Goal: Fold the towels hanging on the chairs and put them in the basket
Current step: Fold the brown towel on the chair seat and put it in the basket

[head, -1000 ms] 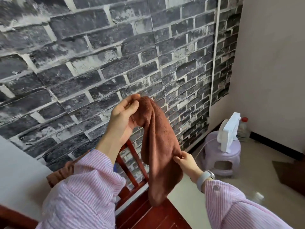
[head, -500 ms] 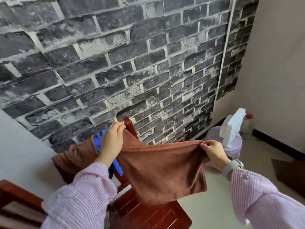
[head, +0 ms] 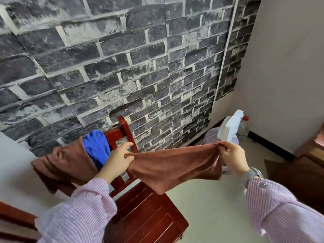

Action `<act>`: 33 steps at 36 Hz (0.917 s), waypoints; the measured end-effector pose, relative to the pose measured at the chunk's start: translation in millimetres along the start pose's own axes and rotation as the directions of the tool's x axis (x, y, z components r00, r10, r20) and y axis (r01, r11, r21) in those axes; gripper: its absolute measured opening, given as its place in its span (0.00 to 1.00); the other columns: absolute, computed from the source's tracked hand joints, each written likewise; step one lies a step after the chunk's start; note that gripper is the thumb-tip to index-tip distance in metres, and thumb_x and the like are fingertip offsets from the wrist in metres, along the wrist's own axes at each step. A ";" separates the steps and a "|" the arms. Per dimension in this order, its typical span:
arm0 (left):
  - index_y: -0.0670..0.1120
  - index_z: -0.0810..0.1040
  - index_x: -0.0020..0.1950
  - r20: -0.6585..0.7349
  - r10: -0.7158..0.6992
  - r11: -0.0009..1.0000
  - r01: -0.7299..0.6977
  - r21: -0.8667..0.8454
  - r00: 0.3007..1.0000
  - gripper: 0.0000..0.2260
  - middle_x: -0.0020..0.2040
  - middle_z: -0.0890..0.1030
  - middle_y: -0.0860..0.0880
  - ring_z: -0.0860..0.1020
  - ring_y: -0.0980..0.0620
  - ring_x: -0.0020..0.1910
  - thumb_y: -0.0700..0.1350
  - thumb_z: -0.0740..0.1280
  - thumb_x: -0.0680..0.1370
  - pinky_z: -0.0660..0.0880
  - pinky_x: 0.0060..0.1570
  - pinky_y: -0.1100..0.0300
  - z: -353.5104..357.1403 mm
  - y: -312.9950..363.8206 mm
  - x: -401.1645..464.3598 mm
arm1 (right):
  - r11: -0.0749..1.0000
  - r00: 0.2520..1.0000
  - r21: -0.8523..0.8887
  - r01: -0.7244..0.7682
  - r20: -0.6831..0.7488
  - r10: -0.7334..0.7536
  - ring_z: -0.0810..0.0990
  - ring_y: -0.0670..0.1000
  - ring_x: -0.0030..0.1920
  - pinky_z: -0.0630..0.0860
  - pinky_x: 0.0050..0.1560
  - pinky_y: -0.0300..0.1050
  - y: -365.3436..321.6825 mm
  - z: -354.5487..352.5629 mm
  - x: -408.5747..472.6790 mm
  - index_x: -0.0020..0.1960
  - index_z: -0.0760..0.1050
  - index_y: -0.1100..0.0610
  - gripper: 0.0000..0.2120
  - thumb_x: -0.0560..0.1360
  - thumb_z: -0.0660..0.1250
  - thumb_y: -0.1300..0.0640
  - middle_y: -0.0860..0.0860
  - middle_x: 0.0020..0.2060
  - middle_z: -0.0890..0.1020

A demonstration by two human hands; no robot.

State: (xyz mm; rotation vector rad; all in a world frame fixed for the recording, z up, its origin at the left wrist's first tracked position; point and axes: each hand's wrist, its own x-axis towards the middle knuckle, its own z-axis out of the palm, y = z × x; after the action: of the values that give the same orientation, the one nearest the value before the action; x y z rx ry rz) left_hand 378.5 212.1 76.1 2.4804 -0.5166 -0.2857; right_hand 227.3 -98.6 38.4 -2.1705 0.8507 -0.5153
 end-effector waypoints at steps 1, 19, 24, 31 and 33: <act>0.49 0.71 0.64 -0.056 0.008 1.000 -0.008 -0.002 0.998 0.16 0.58 0.78 0.42 0.77 0.49 0.53 0.40 0.65 0.76 0.68 0.44 0.62 0.8 1.6 0.4 | 0.998 1.000 0.064 -0.016 0.005 0.015 0.78 0.53 0.47 0.68 0.49 0.37 -0.7 -1.4 0.9 0.50 0.81 0.60 0.10 0.74 0.62 0.67 0.56 0.46 0.83; 0.44 0.77 0.46 -0.038 -0.319 0.608 0.174 -0.774 0.947 0.07 0.44 0.78 0.43 0.77 0.46 0.46 0.33 0.63 0.76 0.75 0.53 0.50 2.2 -14.1 15.8 | 0.440 0.858 0.739 -0.510 0.406 0.314 0.77 0.48 0.34 0.76 0.29 0.34 -4.4 -13.1 15.2 0.49 0.77 0.60 0.08 0.77 0.59 0.66 0.55 0.36 0.79; 0.42 0.80 0.48 -0.016 -0.260 0.664 0.166 -0.729 0.966 0.08 0.45 0.80 0.44 0.78 0.48 0.46 0.33 0.63 0.76 0.75 0.54 0.53 -3.5 -14.4 22.0 | 0.452 0.741 0.592 -0.667 0.589 0.322 0.79 0.53 0.37 0.78 0.33 0.40 -0.2 -14.6 19.0 0.57 0.71 0.61 0.19 0.74 0.49 0.74 0.59 0.44 0.79; 0.51 0.74 0.62 0.057 -0.096 0.730 0.109 -0.674 0.994 0.19 0.59 0.77 0.47 0.79 0.49 0.53 0.34 0.65 0.75 0.76 0.56 0.55 -6.6 -9.1 14.8 | 0.495 0.477 0.267 -0.827 0.799 0.366 0.75 0.52 0.35 0.77 0.32 0.40 15.7 -7.8 10.6 0.44 0.74 0.62 0.18 0.72 0.48 0.74 0.56 0.38 0.77; 0.50 0.72 0.65 0.037 -0.064 0.749 0.073 -0.658 0.997 0.21 0.62 0.74 0.49 0.80 0.51 0.50 0.33 0.66 0.74 0.79 0.49 0.61 -3.0 -8.1 13.4 | 0.497 0.433 0.226 -0.838 0.829 0.354 0.77 0.53 0.35 0.79 0.36 0.43 21.0 -3.0 4.7 0.45 0.74 0.63 0.12 0.73 0.53 0.71 0.58 0.39 0.77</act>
State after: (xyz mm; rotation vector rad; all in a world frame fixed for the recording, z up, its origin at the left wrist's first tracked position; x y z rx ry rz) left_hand 393.9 214.0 72.6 1.7973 -0.2589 -0.4297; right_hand 220.2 -114.1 24.9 -1.0629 0.8243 0.4125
